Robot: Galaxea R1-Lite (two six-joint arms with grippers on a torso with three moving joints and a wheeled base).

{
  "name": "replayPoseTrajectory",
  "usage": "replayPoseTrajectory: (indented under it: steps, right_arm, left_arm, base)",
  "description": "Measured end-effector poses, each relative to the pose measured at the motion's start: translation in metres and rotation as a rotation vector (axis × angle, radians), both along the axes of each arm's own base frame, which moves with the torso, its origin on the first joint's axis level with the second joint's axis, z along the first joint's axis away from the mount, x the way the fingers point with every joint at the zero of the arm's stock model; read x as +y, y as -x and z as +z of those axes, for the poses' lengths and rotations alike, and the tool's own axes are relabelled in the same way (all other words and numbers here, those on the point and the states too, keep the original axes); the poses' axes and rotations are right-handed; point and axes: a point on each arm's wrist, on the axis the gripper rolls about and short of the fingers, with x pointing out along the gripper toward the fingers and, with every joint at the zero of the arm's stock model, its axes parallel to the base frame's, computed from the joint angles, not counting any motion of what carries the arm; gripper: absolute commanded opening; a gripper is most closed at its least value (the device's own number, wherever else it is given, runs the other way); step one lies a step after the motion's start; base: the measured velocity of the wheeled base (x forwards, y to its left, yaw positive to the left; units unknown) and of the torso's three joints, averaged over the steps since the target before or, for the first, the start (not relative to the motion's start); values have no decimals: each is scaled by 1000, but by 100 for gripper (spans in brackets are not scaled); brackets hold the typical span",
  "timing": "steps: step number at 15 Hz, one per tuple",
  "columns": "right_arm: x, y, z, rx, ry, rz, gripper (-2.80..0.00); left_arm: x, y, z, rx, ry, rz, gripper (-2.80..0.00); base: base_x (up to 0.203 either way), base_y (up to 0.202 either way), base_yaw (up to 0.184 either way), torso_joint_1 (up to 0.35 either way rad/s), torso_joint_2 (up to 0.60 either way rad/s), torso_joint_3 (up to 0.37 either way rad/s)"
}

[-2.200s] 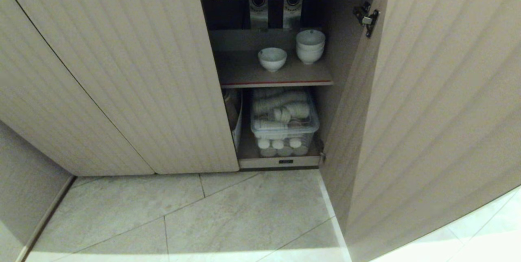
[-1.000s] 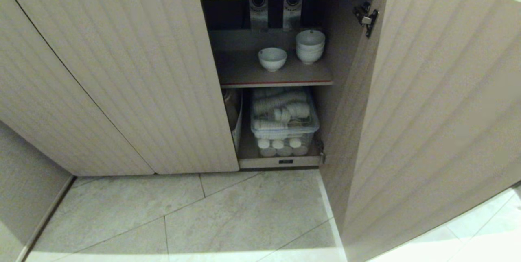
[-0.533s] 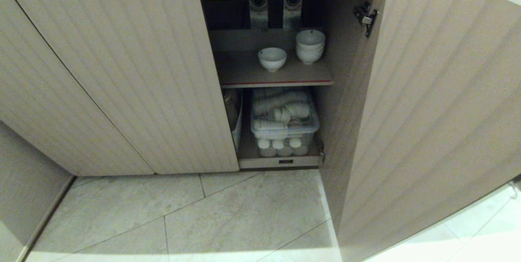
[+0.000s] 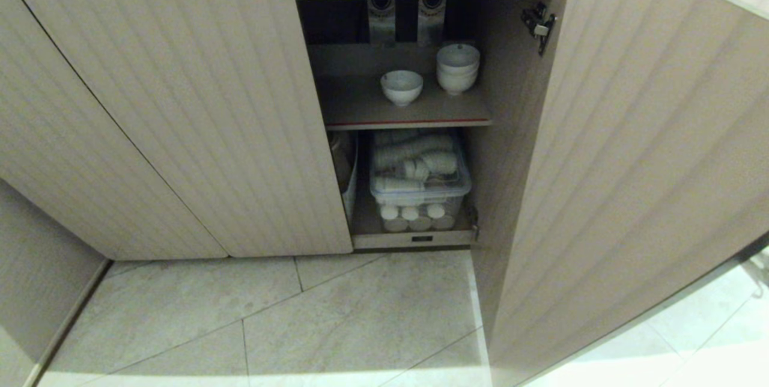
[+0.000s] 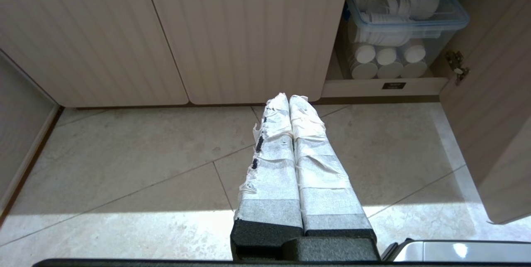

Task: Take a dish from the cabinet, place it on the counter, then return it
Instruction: Close the cabinet door

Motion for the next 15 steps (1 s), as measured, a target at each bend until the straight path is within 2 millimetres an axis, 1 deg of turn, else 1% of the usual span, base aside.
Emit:
replayPoseTrajectory:
  steps: [3, 7, 15]
  right_arm:
    - [2, -6, -3, 24, 11, 0, -280]
    - [8, -21, 0, 5, 8, 2, -280]
    - [23, -57, 16, -9, 17, 52, -280]
  left_arm:
    - [0, 0, 0, 0, 0, 0, -280]
    - [0, 0, 0, 0, 0, 0, -280]
    - [0, 0, 0, 0, 0, 0, -280]
  base:
    - [0, 0, 0, 0, 0, 0]
    - [0, 0, 0, 0, 0, 0]
    - [0, 0, 0, 0, 0, 0]
